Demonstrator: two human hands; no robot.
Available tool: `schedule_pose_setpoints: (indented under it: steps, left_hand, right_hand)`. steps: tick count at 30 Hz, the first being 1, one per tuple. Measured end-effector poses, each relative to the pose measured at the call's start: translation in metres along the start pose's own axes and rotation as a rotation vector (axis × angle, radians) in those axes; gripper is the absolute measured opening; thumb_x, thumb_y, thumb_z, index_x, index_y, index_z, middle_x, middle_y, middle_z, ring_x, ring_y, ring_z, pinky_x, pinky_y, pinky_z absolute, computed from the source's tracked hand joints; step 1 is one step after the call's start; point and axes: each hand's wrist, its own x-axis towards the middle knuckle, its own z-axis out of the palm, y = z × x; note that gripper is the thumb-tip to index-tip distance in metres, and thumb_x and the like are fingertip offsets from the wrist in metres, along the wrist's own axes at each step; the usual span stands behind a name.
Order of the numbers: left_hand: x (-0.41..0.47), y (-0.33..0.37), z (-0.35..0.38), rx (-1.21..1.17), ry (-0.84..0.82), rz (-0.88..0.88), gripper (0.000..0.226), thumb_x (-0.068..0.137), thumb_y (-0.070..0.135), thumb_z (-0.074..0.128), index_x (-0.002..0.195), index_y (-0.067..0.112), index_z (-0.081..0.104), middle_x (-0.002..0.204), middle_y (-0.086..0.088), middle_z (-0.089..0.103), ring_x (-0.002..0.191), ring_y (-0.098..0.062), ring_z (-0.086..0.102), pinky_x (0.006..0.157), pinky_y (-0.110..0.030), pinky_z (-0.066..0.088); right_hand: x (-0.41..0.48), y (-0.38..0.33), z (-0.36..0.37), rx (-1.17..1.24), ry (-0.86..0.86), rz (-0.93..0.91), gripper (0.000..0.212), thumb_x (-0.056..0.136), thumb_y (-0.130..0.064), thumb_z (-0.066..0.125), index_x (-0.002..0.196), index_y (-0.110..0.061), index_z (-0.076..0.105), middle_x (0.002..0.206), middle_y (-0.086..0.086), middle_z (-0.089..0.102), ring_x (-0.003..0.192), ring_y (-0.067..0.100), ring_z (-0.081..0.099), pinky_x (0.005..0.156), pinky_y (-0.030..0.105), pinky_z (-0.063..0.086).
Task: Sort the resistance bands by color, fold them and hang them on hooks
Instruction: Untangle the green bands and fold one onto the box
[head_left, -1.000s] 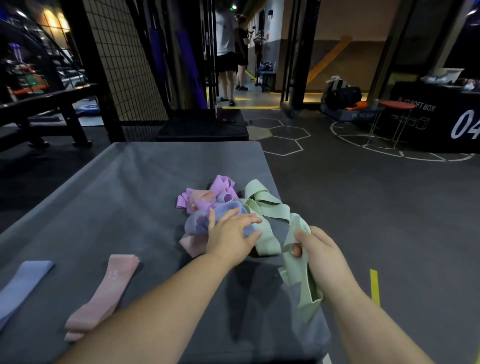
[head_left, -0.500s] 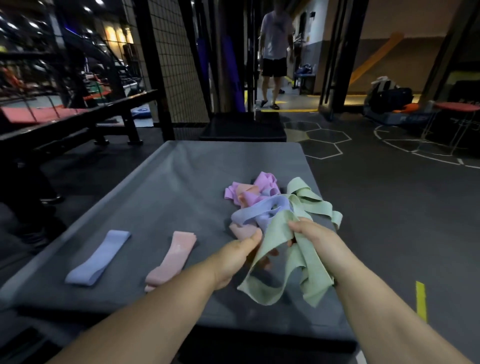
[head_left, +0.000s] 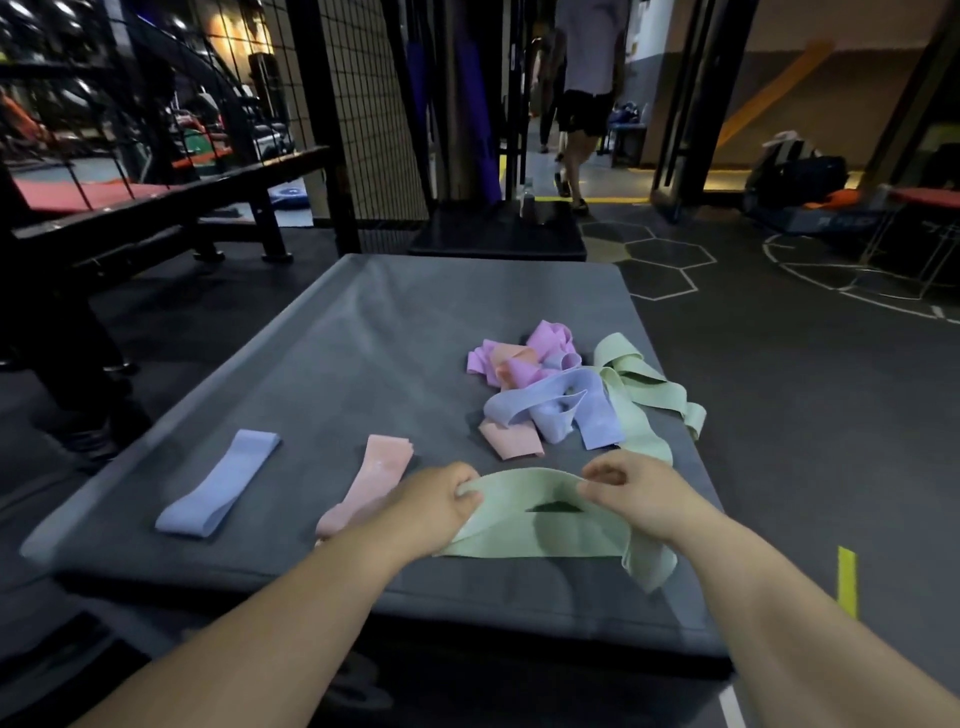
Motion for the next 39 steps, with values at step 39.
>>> schedule_pose_setpoints:
  steps: [39]
  left_hand:
    - [0.015,-0.017,0.014,0.059,-0.009,0.064,0.031,0.092,0.05,0.056,0.112,0.026,0.059,0.108,0.006,0.052,0.107,-0.017,0.05,0.095,-0.035,0.042]
  right_hand:
    - [-0.039,0.036,-0.055,-0.136,0.053,0.178,0.013,0.088,-0.024,0.067,0.079,-0.014,0.069,0.073,0.003,0.062,0.064,0.016,0.054,0.068,0.031,0.048]
